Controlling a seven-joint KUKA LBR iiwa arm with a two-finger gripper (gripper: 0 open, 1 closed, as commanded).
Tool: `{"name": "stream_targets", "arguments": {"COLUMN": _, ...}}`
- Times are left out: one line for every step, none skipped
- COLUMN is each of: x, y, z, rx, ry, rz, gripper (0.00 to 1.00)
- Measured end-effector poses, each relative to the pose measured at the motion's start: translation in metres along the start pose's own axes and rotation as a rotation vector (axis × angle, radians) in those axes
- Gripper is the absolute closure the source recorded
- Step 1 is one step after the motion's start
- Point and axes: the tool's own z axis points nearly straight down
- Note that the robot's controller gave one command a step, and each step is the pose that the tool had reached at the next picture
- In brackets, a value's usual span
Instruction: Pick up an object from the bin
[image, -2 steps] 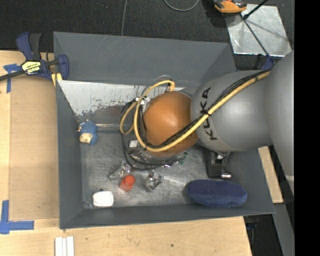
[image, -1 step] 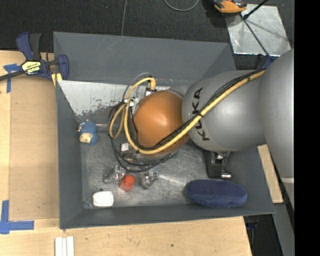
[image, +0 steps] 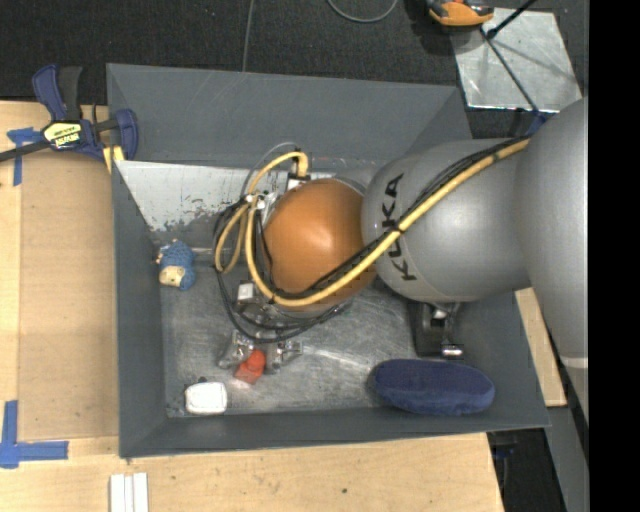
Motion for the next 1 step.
{"name": "stream_targets", "arguments": {"x": 0.0054, "y": 0.0248, "z": -0.0945, "rx": -0.003, "ry": 0.006, "rz": -0.002, "gripper": 1.00}}
